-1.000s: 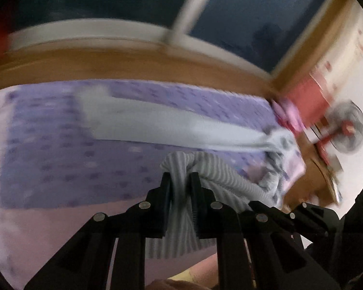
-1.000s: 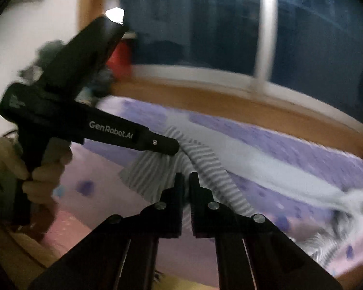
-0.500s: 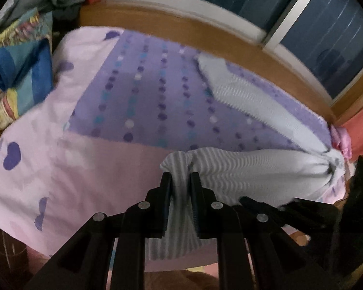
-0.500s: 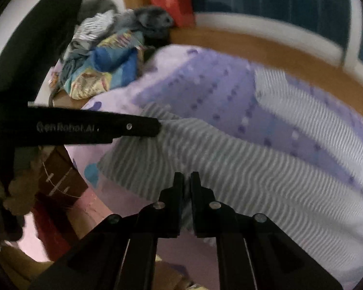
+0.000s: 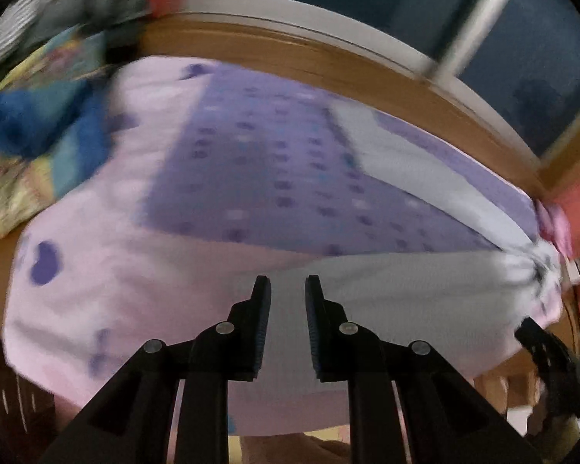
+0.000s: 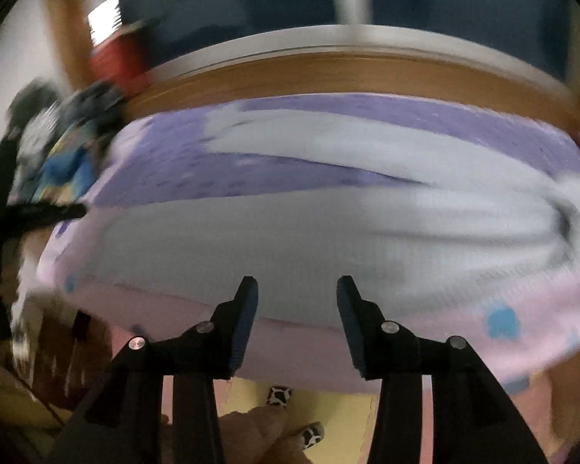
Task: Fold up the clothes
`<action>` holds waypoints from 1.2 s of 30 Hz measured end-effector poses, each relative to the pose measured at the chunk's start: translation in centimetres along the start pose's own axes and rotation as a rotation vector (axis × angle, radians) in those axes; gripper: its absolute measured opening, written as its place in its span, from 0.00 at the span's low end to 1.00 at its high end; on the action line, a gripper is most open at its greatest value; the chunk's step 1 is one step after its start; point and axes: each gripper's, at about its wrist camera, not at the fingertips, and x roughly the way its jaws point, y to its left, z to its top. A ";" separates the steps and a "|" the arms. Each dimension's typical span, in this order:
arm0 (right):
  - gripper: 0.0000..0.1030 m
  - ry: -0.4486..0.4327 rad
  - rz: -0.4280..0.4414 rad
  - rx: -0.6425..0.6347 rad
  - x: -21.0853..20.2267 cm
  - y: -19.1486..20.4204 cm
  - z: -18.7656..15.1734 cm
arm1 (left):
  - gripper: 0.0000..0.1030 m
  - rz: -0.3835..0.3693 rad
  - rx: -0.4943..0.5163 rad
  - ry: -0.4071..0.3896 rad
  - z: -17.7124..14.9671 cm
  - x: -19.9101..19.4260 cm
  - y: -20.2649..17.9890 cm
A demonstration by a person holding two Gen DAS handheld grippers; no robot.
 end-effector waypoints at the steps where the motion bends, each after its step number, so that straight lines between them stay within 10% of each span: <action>1: 0.41 -0.010 -0.024 0.039 -0.6 -1.4 -0.2 | 0.17 -0.024 0.026 0.013 0.0 0.3 -1.4; 20: 0.41 -0.038 -0.257 0.354 -6.6 -15.9 -6.4 | 0.23 -0.331 0.555 0.246 -2.7 8.8 -29.6; 36: 0.41 0.003 -0.266 0.436 -4.7 -29.7 0.8 | 0.23 -0.402 0.610 0.254 2.4 16.4 -43.6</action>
